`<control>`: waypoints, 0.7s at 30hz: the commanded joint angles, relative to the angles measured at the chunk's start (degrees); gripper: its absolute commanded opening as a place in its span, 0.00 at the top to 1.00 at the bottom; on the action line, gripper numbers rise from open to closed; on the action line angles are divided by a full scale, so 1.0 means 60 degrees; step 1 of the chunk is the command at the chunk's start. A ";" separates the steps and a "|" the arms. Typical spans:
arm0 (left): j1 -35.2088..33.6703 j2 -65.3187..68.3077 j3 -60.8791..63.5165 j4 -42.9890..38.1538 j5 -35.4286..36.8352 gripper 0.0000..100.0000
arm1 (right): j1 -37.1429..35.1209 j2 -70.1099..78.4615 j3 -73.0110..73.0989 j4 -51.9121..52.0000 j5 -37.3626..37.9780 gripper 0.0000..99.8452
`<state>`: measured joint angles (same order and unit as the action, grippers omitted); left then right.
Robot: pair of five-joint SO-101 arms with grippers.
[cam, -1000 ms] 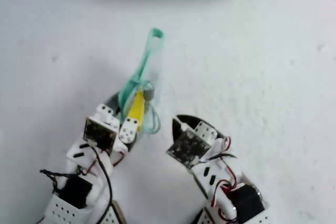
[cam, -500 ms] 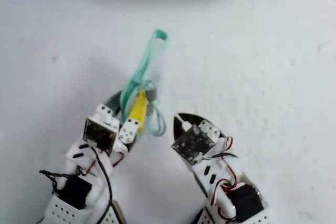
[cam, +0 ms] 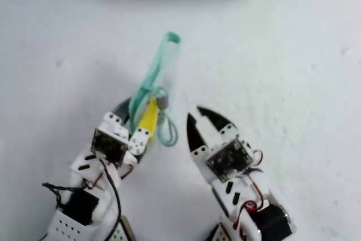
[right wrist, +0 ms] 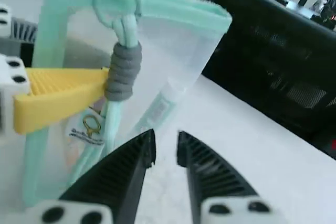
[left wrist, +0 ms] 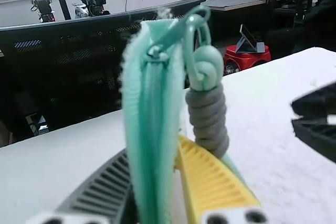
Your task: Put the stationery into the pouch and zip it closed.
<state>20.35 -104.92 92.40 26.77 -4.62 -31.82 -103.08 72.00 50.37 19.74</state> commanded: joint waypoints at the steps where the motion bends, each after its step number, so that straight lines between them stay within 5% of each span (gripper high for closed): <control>1: -0.0051 0.0037 -0.0073 0.0190 -0.0147 0.91 | -0.0637 0.0037 -0.0557 -0.0769 -0.0117 0.80; 6: -0.0051 0.0037 -0.0044 0.0190 -0.0176 0.91 | -0.1648 0.1341 -0.1685 -0.1267 -0.0117 0.86; 21: -0.0051 0.0037 -0.0029 0.0190 -0.0176 0.91 | -0.1692 0.4842 -0.3267 -0.1795 -0.0190 0.86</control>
<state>20.35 -104.92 92.40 26.86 -4.97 -41.23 -74.33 53.63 40.79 19.03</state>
